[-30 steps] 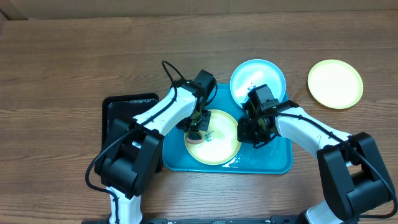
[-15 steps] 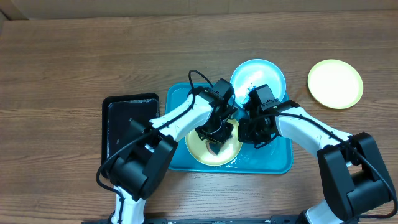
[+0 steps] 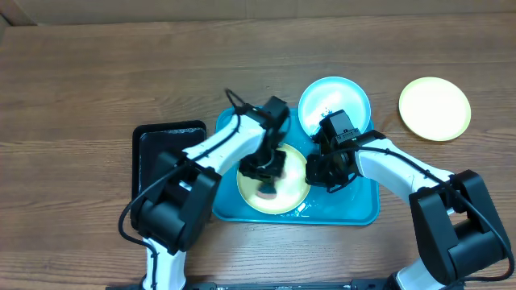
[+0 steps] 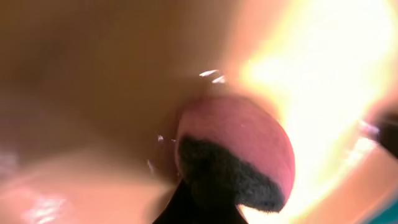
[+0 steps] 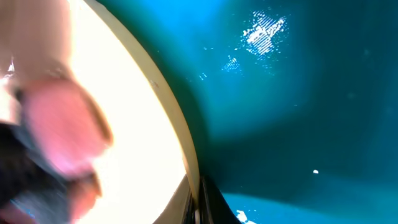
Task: Clean dirty plates on tray and stack at the side
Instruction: 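Scrub the held yellow plate with the sponge in the left gripper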
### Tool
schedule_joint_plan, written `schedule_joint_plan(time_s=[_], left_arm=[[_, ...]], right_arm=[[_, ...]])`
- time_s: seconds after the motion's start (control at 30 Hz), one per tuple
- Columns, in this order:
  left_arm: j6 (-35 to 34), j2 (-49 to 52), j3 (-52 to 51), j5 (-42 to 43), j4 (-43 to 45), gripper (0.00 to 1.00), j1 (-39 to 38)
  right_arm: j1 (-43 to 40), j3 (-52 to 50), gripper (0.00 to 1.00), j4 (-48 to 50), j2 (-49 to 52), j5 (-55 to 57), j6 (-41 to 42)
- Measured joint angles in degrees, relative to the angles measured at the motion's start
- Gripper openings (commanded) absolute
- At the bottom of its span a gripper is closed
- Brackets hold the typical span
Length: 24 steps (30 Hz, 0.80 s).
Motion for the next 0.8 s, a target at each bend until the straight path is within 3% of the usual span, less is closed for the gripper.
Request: schedule_joint_plan(time_s=[0.3, 0.53, 0.8], left_arm=[[-6.49, -0.57, 0.26, -11.67, -3.45, 0.04, 4.37], [-11.43, -0.59, 0.28, -14.93, -3.41, 0.04, 3.74], [-6.38, -1.01, -0.07, -10.27, 4.61, 0.04, 4.22]], right_arm=[[0.07, 0.00, 0.04, 0.24, 0.02, -0.57, 0.28], [0.66, 0.11, 0.04, 0.72, 0.50, -2.03, 0.50], [-0.20, 0.33, 0.04, -0.59, 0.52, -1.01, 1.01]])
